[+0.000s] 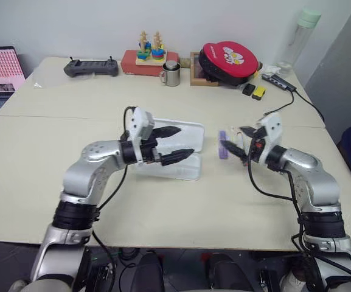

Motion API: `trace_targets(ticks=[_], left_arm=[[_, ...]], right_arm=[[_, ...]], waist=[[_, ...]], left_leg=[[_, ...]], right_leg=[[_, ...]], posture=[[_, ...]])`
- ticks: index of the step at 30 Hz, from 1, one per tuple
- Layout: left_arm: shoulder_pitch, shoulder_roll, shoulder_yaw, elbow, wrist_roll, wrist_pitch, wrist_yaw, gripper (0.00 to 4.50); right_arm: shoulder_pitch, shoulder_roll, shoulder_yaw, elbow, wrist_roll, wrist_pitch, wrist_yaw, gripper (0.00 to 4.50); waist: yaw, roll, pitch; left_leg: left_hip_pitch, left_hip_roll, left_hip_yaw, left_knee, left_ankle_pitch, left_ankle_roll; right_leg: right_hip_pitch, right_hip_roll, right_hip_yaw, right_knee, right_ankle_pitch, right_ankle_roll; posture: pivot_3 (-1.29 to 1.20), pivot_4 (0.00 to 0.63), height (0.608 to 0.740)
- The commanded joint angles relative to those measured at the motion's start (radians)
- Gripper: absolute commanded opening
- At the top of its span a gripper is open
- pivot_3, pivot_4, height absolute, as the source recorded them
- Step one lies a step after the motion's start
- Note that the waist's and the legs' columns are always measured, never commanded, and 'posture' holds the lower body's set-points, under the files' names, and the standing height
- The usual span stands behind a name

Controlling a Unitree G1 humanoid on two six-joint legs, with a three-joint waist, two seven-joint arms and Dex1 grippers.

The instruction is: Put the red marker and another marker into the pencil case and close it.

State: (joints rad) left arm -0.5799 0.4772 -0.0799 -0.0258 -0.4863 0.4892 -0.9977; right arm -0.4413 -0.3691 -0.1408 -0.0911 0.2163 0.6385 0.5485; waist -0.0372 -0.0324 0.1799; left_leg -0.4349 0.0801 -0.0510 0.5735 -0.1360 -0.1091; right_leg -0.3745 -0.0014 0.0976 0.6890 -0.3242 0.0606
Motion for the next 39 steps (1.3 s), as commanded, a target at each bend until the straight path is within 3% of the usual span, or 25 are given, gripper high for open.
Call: trace_targets(ticks=[1, 14, 17, 31, 37, 39], left_arm=[[-0.032, -0.021, -0.008, 0.017, 0.005, -0.034, -0.024, 4.50], [-0.067, -0.058, -0.011, 0.074, 0.026, -0.086, -0.036, 4.50], [-0.069, -0.066, -0.010, 0.072, 0.028, -0.089, -0.033, 4.50], [-0.097, -0.079, -0.005, 0.112, 0.055, -0.128, -0.032, 4.50], [-0.084, -0.042, 0.047, 0.100, 0.044, -0.113, -0.008, 4.50], [-0.001, 0.046, 0.147, 0.026, -0.011, -0.043, -0.002, 4.50]], right_arm=[[0.019, 0.019, 0.008, -0.053, -0.041, 0.059, -0.126, 4.46], [0.027, 0.068, 0.104, 0.008, -0.094, 0.207, -0.262, 4.46], [0.027, 0.067, 0.097, 0.031, -0.109, 0.202, -0.293, 3.97], [0.019, 0.049, 0.092, 0.022, -0.101, 0.160, -0.307, 0.45], [-0.029, 0.036, 0.066, -0.036, -0.078, 0.095, -0.288, 0.28], [-0.101, 0.020, 0.078, -0.090, -0.024, -0.023, -0.176, 0.28]], waist=[[-0.007, 0.000, 0.000], [-0.019, 0.000, 0.000], [-0.019, 0.000, 0.000], [-0.013, 0.000, 0.000], [-0.018, 0.000, 0.000], [-0.030, 0.002, 0.001]], left_leg=[[0.000, 0.000, 0.000, 0.000, 0.000, 0.000], [0.000, 0.000, 0.000, 0.000, 0.000, 0.000], [0.000, 0.000, 0.000, -0.001, 0.000, 0.000], [0.000, 0.000, -0.001, 0.000, 0.000, 0.000], [0.000, 0.000, 0.000, -0.001, 0.000, 0.000], [0.000, 0.000, 0.000, -0.001, 0.000, 0.000]], right_leg=[[0.000, 0.000, 0.000, 0.000, 0.000, 0.000], [0.000, 0.000, 0.000, 0.001, 0.000, 0.000], [0.000, 0.000, 0.000, 0.001, 0.000, 0.000], [0.001, 0.000, 0.000, 0.000, -0.002, 0.004], [0.000, 0.000, 0.000, 0.000, -0.002, 0.004], [0.000, 0.000, 0.000, 0.000, -0.002, 0.004]], posture=[[0.00, 0.150, 0.740], [0.00, 0.150, 0.740], [0.00, 0.150, 0.740], [0.00, 0.150, 0.740], [0.00, 0.150, 0.740], [0.00, 0.150, 0.740]])
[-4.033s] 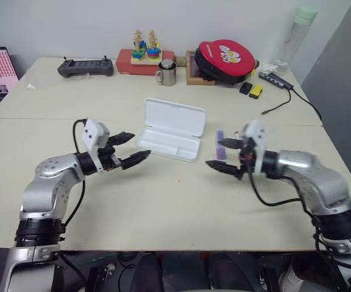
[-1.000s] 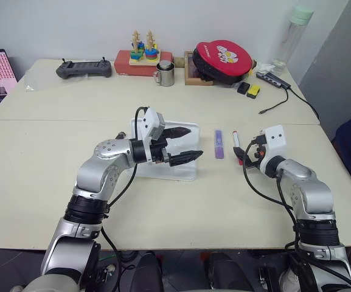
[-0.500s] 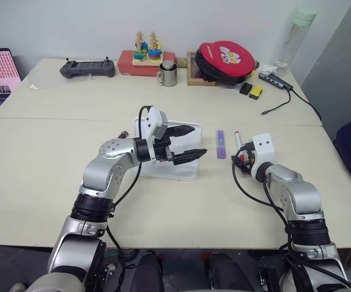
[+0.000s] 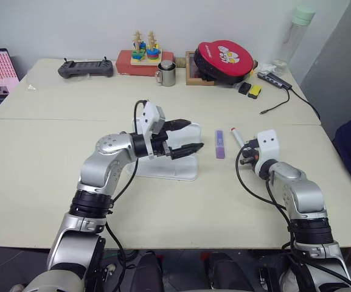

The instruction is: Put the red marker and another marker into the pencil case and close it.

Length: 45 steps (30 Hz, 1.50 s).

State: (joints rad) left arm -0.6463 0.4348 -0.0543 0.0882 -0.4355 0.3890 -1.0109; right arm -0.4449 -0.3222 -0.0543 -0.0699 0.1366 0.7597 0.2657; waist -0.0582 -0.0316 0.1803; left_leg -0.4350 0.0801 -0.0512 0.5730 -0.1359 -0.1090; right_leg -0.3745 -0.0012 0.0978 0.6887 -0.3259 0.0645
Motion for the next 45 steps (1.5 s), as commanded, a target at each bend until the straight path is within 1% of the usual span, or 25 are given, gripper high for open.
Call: trace_targets(ticks=[1, 3, 4, 6, 9, 11, 13, 14, 16, 19, 22, 25, 27, 28, 29, 34, 37, 38, 40, 41, 42, 43, 44, 45], left_arm=[[0.108, 0.128, 0.166, -0.116, -0.083, 0.086, 0.015, 4.50], [0.215, 0.209, 0.213, -0.138, -0.053, 0.080, 0.014, 4.50], [0.255, 0.237, 0.223, -0.146, -0.041, 0.074, 0.015, 4.50], [0.328, 0.280, 0.259, -0.182, -0.049, 0.081, 0.022, 4.50], [0.371, 0.305, 0.300, -0.220, -0.073, 0.095, 0.037, 4.50], [0.398, 0.320, 0.339, -0.244, -0.084, 0.108, 0.049, 4.50], [0.438, 0.333, 0.375, -0.274, -0.094, 0.114, 0.061, 4.50], [0.451, 0.335, 0.383, -0.287, -0.100, 0.118, 0.063, 4.50], [0.483, 0.332, 0.393, -0.328, -0.120, 0.140, 0.077, 4.50], [0.512, 0.326, 0.399, -0.363, -0.125, 0.154, 0.103, 4.50], [0.530, 0.318, 0.408, -0.396, -0.135, 0.161, 0.139, 4.50], [0.527, 0.319, 0.406, -0.413, -0.147, 0.172, 0.157, 4.50], [0.520, 0.322, 0.398, -0.418, -0.150, 0.179, 0.164, 4.50], [0.515, 0.324, 0.393, -0.419, -0.150, 0.181, 0.167, 4.50], [0.512, 0.326, 0.389, -0.420, -0.151, 0.182, 0.169, 4.50], [0.465, 0.332, 0.356, -0.397, -0.151, 0.185, 0.160, 4.50], [0.411, 0.324, 0.315, -0.380, -0.147, 0.183, 0.145, 4.50], [0.389, 0.315, 0.299, -0.377, -0.150, 0.184, 0.143, 4.50], [0.353, 0.296, 0.264, -0.374, -0.155, 0.186, 0.136, 4.50], [0.339, 0.292, 0.248, -0.370, -0.152, 0.185, 0.129, 4.50], [0.332, 0.291, 0.238, -0.366, -0.150, 0.184, 0.124, 4.50], [0.321, 0.289, 0.233, -0.356, -0.147, 0.180, 0.122, 4.50], [0.315, 0.288, 0.232, -0.348, -0.146, 0.176, 0.118, 4.50], [0.282, 0.273, 0.212, -0.328, -0.139, 0.170, 0.117, 4.50]], right_arm=[[-0.122, -0.035, 0.008, -0.136, 0.082, -0.180, 0.170, 0.28], [-0.157, -0.055, 0.078, -0.160, 0.122, -0.214, 0.309, 0.28], [-0.168, -0.062, 0.104, -0.161, 0.137, -0.219, 0.356, 0.28], [-0.214, -0.086, 0.192, -0.126, 0.104, -0.239, 0.428, 0.28], [-0.262, -0.107, 0.282, -0.081, 0.059, -0.249, 0.485, 0.28], [-0.302, -0.098, 0.377, -0.031, 0.025, -0.280, 0.554, 0.28], [-0.358, -0.043, 0.476, 0.106, -0.047, -0.351, 0.574, 0.28], [-0.374, -0.024, 0.502, 0.161, -0.072, -0.383, 0.575, 0.28], [-0.402, 0.000, 0.518, 0.275, -0.111, -0.458, 0.575, 0.28], [-0.433, 0.023, 0.507, 0.380, -0.137, -0.521, 0.576, 0.28], [-0.448, 0.041, 0.505, 0.456, -0.145, -0.559, 0.601, 0.28], [-0.460, 0.058, 0.497, 0.524, -0.170, -0.599, 0.589, 0.28], [-0.456, 0.063, 0.486, 0.527, -0.159, -0.598, 0.613, 0.99], [-0.456, 0.062, 0.482, 0.524, -0.160, -0.599, 0.617, 1.07], [-0.456, 0.062, 0.479, 0.523, -0.163, -0.600, 0.618, 1.37], [-0.433, 0.037, 0.452, 0.442, -0.155, -0.569, 0.631, 2.36], [-0.398, 0.019, 0.367, 0.316, -0.078, -0.516, 0.628, 2.96], [-0.374, 0.014, 0.314, 0.244, -0.014, -0.468, 0.636, 3.31], [-0.327, -0.002, 0.215, 0.110, 0.105, -0.354, 0.639, 3.71], [-0.303, -0.013, 0.174, 0.055, 0.148, -0.309, 0.632, 4.05], [-0.288, -0.021, 0.150, 0.020, 0.172, -0.279, 0.624, 4.21], [-0.275, -0.031, 0.127, -0.008, 0.183, -0.254, 0.604, 4.46], [-0.266, -0.038, 0.114, -0.032, 0.191, -0.231, 0.586, 4.49], [-0.253, -0.049, 0.064, -0.048, 0.181, -0.183, 0.514, 4.49]], waist=[[-0.023, 0.003, 0.002], [-0.036, 0.005, 0.003], [-0.039, 0.005, 0.003], [-0.032, 0.005, 0.003], [-0.006, 0.003, 0.004], [0.006, 0.003, 0.004], [0.005, 0.003, 0.005], [0.002, 0.003, 0.004], [0.002, 0.003, 0.004], [0.012, 0.003, 0.005], [0.011, 0.003, 0.005], [0.007, 0.003, 0.005], [0.006, 0.003, 0.005], [0.006, 0.003, 0.005], [0.006, 0.003, 0.005], [0.007, 0.003, 0.005], [0.011, 0.003, 0.005], [0.012, 0.003, 0.005], [0.019, 0.003, 0.005], [0.020, 0.003, 0.005], [0.020, 0.003, 0.005], [0.022, 0.003, 0.005], [0.022, 0.003, 0.005], [0.020, 0.003, 0.005]], left_leg=[[0.000, 0.000, 0.001, 0.000, 0.000, 0.000], [0.000, 0.000, 0.001, -0.001, 0.000, 0.000], [0.000, 0.001, 0.001, -0.002, 0.000, 0.000], [0.001, 0.002, -0.001, -0.003, 0.000, 0.000], [0.000, 0.002, -0.001, -0.003, 0.000, 0.000], [-0.002, 0.001, -0.001, -0.002, 0.000, 0.000], [-0.002, 0.001, 0.000, -0.001, 0.000, 0.000], [-0.002, 0.001, 0.001, -0.001, 0.000, 0.000], [-0.001, 0.001, 0.001, -0.001, 0.000, 0.000], [-0.001, 0.001, 0.001, -0.001, 0.000, 0.000], [-0.001, 0.001, 0.001, -0.001, 0.000, 0.000], [-0.001, 0.002, 0.001, -0.002, 0.000, 0.000], [-0.001, 0.002, 0.001, -0.002, 0.000, 0.000], [-0.001, 0.002, 0.001, -0.002, 0.000, 0.000], [-0.001, 0.001, 0.001, -0.002, 0.000, 0.000], [-0.001, 0.001, 0.001, -0.001, 0.000, 0.000], [-0.001, 0.001, 0.001, -0.001, 0.000, 0.000], [-0.001, 0.001, 0.001, -0.001, 0.000, 0.000], [-0.001, 0.001, 0.001, -0.001, 0.000, 0.000], [-0.002, 0.001, 0.000, -0.001, 0.000, 0.000], [-0.002, 0.001, 0.000, -0.001, 0.000, 0.000], [-0.002, 0.001, 0.000, -0.001, 0.000, 0.000], [-0.002, 0.001, 0.000, -0.001, 0.000, 0.000], [-0.002, 0.001, 0.000, -0.001, 0.000, 0.000]], right_leg=[[-0.001, 0.000, 0.002, 0.000, 0.000, 0.000], [-0.003, 0.000, 0.002, 0.002, -0.001, 0.000], [-0.004, 0.002, 0.003, 0.002, -0.001, -0.001], [-0.003, 0.002, 0.001, 0.004, -0.003, -0.004], [-0.003, 0.001, -0.002, 0.004, -0.003, -0.006], [-0.004, 0.000, -0.002, 0.003, -0.003, -0.005], [-0.004, -0.001, -0.001, 0.001, -0.002, -0.004], [-0.004, 0.000, -0.001, 0.001, -0.002, -0.003], [-0.004, 0.000, -0.001, 0.001, -0.002, -0.002], [-0.004, 0.000, -0.001, 0.002, -0.001, -0.002], [-0.004, 0.000, -0.001, 0.001, 0.001, -0.005], [-0.004, 0.000, -0.001, 0.002, 0.001, -0.006], [-0.004, 0.000, -0.001, 0.002, 0.000, -0.006], [-0.004, 0.000, -0.001, 0.002, 0.000, -0.006], [-0.004, 0.000, -0.001, 0.002, 0.001, -0.006], [-0.004, 0.000, -0.001, 0.003, 0.001, -0.006], [-0.004, 0.000, -0.001, 0.003, 0.000, -0.006], [-0.004, 0.000, -0.001, 0.003, 0.000, -0.006], [-0.004, 0.000, -0.001, 0.003, 0.001, -0.006], [-0.004, 0.000, -0.001, 0.003, 0.001, -0.006], [-0.003, 0.000, -0.001, 0.003, 0.001, -0.006], [-0.003, 0.000, -0.001, 0.003, 0.001, -0.006], [-0.003, 0.000, -0.001, 0.003, 0.001, -0.006], [-0.004, 0.000, -0.001, 0.003, 0.001, -0.006]], posture=[[0.00, 0.150, 0.740], [0.00, 0.150, 0.740], [0.00, 0.150, 0.740], [0.00, 0.150, 0.740], [0.00, 0.150, 0.740], [0.00, 0.150, 0.740], [0.00, 0.150, 0.740], [0.00, 0.150, 0.740], [0.00, 0.150, 0.740], [0.00, 0.150, 0.740], [0.00, 0.150, 0.740], [0.00, 0.150, 0.740], [0.00, 0.150, 0.740], [0.00, 0.150, 0.740], [0.00, 0.150, 0.740], [0.00, 0.150, 0.740], [0.00, 0.150, 0.740], [0.00, 0.150, 0.740], [0.00, 0.150, 0.740], [0.00, 0.150, 0.740], [0.00, 0.150, 0.740], [0.00, 0.150, 0.740], [0.00, 0.150, 0.740], [0.00, 0.150, 0.740]])
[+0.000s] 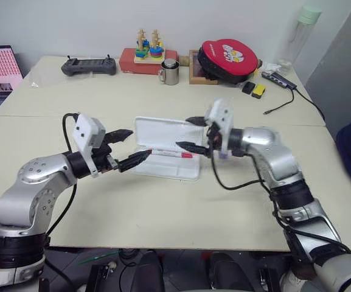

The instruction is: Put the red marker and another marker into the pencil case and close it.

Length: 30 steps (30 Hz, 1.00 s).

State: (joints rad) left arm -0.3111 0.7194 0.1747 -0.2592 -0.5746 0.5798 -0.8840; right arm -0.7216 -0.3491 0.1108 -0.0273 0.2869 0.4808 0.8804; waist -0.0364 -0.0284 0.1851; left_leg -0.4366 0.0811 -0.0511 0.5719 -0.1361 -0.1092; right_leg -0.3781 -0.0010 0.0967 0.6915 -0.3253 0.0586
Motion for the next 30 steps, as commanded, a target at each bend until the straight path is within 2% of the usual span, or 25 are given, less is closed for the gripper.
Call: trace_targets(ticks=[1, 3, 7, 13, 18, 24, 27, 30], left_arm=[[-0.075, -0.021, -0.030, 0.033, 0.004, -0.027, -0.012, 4.50], [-0.120, -0.047, -0.062, 0.050, 0.002, -0.029, -0.019, 4.50], [-0.159, -0.072, -0.079, 0.075, -0.012, -0.027, -0.041, 4.50], [-0.197, -0.067, -0.100, 0.138, 0.016, -0.052, -0.081, 4.50], [-0.202, -0.075, -0.106, 0.146, 0.020, -0.060, -0.084, 4.50], [-0.192, -0.080, -0.100, 0.137, 0.025, -0.064, -0.081, 4.50], [-0.184, -0.080, -0.094, 0.135, 0.026, -0.067, -0.080, 4.50], [-0.184, -0.084, -0.095, 0.135, 0.026, -0.070, -0.077, 4.50]], right_arm=[[0.033, -0.030, -0.136, -0.106, 0.024, 0.134, -0.157, 4.49], [0.076, -0.056, -0.156, -0.126, -0.035, 0.192, -0.256, 4.49], [0.110, -0.019, -0.152, -0.095, -0.104, 0.350, -0.446, 4.49], [0.141, 0.185, -0.111, -0.049, -0.171, 0.404, -0.682, 4.49], [0.157, 0.264, -0.115, 0.019, -0.192, 0.383, -0.764, 4.49], [0.197, 0.246, -0.069, 0.101, -0.244, 0.351, -0.790, 4.49], [0.190, 0.231, -0.086, 0.105, -0.242, 0.334, -0.786, 4.04], [0.178, 0.223, -0.091, 0.105, -0.238, 0.331, -0.785, 3.33]], waist=[[-0.002, 0.000, 0.000], [0.002, 0.000, 0.000], [0.002, 0.000, 0.000], [-0.028, 0.000, 0.000], [-0.023, 0.000, 0.000], [-0.019, -0.001, -0.001], [-0.018, -0.001, -0.001], [-0.017, -0.001, -0.001]], left_leg=[[0.000, 0.000, 0.000, 0.000, 0.000, 0.000], [0.000, 0.000, 0.000, 0.001, 0.000, 0.000], [0.001, -0.001, 0.001, 0.002, 0.000, 0.000], [0.000, 0.000, 0.001, 0.001, 0.000, 0.000], [-0.001, -0.001, 0.001, 0.001, 0.000, 0.000], [0.000, -0.001, 0.000, 0.001, 0.000, 0.000], [0.000, -0.001, 0.000, 0.001, 0.000, 0.000], [0.000, -0.001, 0.000, 0.002, 0.000, 0.000]], right_leg=[[0.000, 0.000, 0.000, 0.000, 0.000, 0.000], [0.000, 0.000, 0.000, 0.002, 0.000, 0.000], [0.000, 0.000, 0.001, 0.001, 0.000, 0.001], [-0.003, 0.001, 0.002, 0.005, 0.000, -0.001], [-0.003, 0.000, 0.002, 0.005, 0.000, -0.001], [-0.002, 0.000, 0.001, 0.005, 0.000, 0.000], [-0.001, 0.000, 0.001, 0.005, -0.002, 0.003], [-0.001, 0.000, 0.001, 0.005, -0.002, 0.004]], posture=[[0.00, 0.150, 0.740], [0.00, 0.150, 0.740], [0.00, 0.150, 0.740], [0.00, 0.150, 0.740], [0.00, 0.150, 0.740], [0.00, 0.150, 0.740], [0.00, 0.150, 0.740], [0.00, 0.150, 0.740]])
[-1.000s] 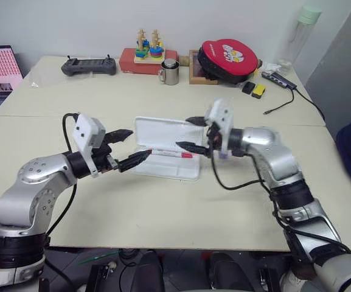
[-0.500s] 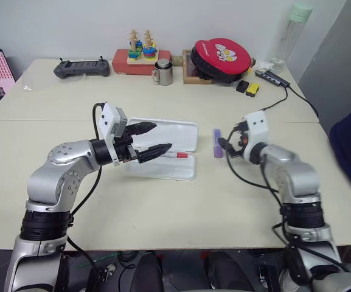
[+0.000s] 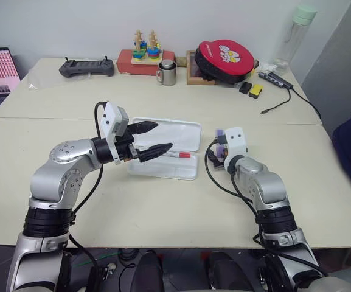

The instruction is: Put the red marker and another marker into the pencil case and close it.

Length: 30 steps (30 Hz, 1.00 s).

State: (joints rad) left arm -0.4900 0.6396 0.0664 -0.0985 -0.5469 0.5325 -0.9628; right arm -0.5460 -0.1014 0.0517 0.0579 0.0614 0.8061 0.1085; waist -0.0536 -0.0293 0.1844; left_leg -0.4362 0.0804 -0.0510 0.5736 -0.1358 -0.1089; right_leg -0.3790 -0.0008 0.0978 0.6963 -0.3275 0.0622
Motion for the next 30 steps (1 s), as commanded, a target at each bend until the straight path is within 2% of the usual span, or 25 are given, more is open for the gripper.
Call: trace_targets(ticks=[1, 5, 7, 9, 11, 13, 17, 20, 22, 25, 30], left_arm=[[-0.006, -0.006, 0.013, -0.026, -0.001, -0.023, 0.003, 4.50], [-0.011, -0.019, 0.008, -0.022, -0.001, -0.029, 0.004, 4.50], [-0.012, -0.024, 0.005, -0.023, -0.005, -0.030, 0.000, 4.50], [-0.012, -0.029, 0.003, -0.028, -0.009, -0.028, -0.001, 4.50], [-0.009, -0.032, 0.005, -0.032, -0.012, -0.022, 0.001, 4.50], [0.005, -0.029, 0.020, -0.034, -0.014, -0.018, 0.010, 4.50], [0.070, -0.002, 0.113, -0.017, -0.060, 0.000, 0.011, 4.50], [0.112, 0.025, 0.126, -0.021, -0.045, -0.004, 0.008, 4.50], [0.168, 0.055, 0.170, 0.007, -0.036, -0.013, 0.006, 4.50], [0.235, 0.087, 0.222, 0.072, -0.015, -0.053, 0.010, 4.50], [0.309, 0.122, 0.290, 0.013, -0.042, -0.040, 0.010, 4.50]], right_arm=[[0.000, -0.026, -0.032, 0.020, -0.012, 0.005, -0.014, 3.09], [-0.002, -0.024, -0.040, 0.008, -0.008, 0.008, -0.021, 2.12], [-0.001, -0.019, -0.048, -0.002, -0.004, 0.008, -0.025, 1.46], [-0.004, -0.013, -0.075, -0.014, 0.005, -0.006, -0.035, 1.10], [-0.026, 0.002, -0.141, -0.026, 0.042, -0.056, -0.047, 1.11], [-0.047, -0.031, -0.148, -0.048, 0.037, -0.146, -0.022, 1.11], [-0.115, -0.081, -0.112, -0.165, 0.141, -0.298, 0.197, 1.11], [-0.129, -0.098, -0.083, -0.176, 0.164, -0.336, 0.274, 1.11], [-0.166, -0.097, -0.024, -0.160, 0.185, -0.286, 0.343, 1.11], [-0.188, -0.113, 0.190, -0.103, 0.144, -0.255, 0.507, 1.11], [-0.216, -0.113, 0.370, 0.004, 0.088, -0.289, 0.647, 1.11]], waist=[[0.001, 0.000, 0.000], [0.002, 0.000, 0.000], [0.002, 0.000, 0.000], [0.002, 0.000, 0.000], [0.002, 0.000, 0.000], [0.002, 0.000, 0.000], [-0.013, 0.003, 0.002], [-0.026, 0.003, 0.002], [-0.032, 0.003, 0.002], [-0.035, 0.003, 0.002], [-0.015, 0.002, 0.002]], left_leg=[[0.000, 0.000, 0.000, 0.000, 0.000, 0.000], [0.000, 0.000, 0.000, 0.000, 0.000, 0.000], [0.000, 0.000, 0.000, 0.000, 0.000, 0.000], [0.000, 0.000, 0.000, 0.000, 0.000, 0.000], [0.000, 0.000, 0.000, 0.000, 0.000, 0.000], [0.000, 0.000, 0.000, 0.000, 0.000, 0.000], [-0.001, 0.000, 0.001, -0.001, 0.000, 0.000], [0.000, 0.002, 0.000, -0.002, 0.000, 0.000], [0.000, 0.002, -0.001, -0.003, 0.000, 0.000], [0.000, 0.002, 0.000, -0.003, 0.000, 0.000], [-0.001, 0.001, -0.001, -0.003, 0.000, 0.000]], right_leg=[[0.000, 0.000, 0.000, 0.000, 0.000, 0.000], [0.000, 0.000, 0.000, 0.000, 0.000, 0.000], [0.000, 0.000, 0.000, 0.000, 0.000, 0.000], [0.000, 0.000, 0.000, 0.000, 0.000, 0.000], [0.000, 0.000, 0.000, 0.000, 0.000, 0.000], [-0.001, 0.000, 0.000, 0.000, 0.000, 0.000], [-0.002, 0.000, 0.001, 0.000, 0.000, 0.000], [-0.002, 0.002, 0.001, 0.001, 0.000, -0.002], [-0.002, 0.002, -0.001, 0.001, 0.000, -0.004], [-0.002, 0.002, 0.001, 0.001, 0.001, -0.006], [-0.003, 0.001, -0.001, 0.001, 0.000, -0.007]], posture=[[0.00, 0.150, 0.740], [0.00, 0.150, 0.740], [0.00, 0.150, 0.740], [0.00, 0.150, 0.740], [0.00, 0.150, 0.740], [0.00, 0.150, 0.740], [0.00, 0.150, 0.740], [0.00, 0.150, 0.740], [0.00, 0.150, 0.740], [0.00, 0.150, 0.740], [0.00, 0.150, 0.740]])
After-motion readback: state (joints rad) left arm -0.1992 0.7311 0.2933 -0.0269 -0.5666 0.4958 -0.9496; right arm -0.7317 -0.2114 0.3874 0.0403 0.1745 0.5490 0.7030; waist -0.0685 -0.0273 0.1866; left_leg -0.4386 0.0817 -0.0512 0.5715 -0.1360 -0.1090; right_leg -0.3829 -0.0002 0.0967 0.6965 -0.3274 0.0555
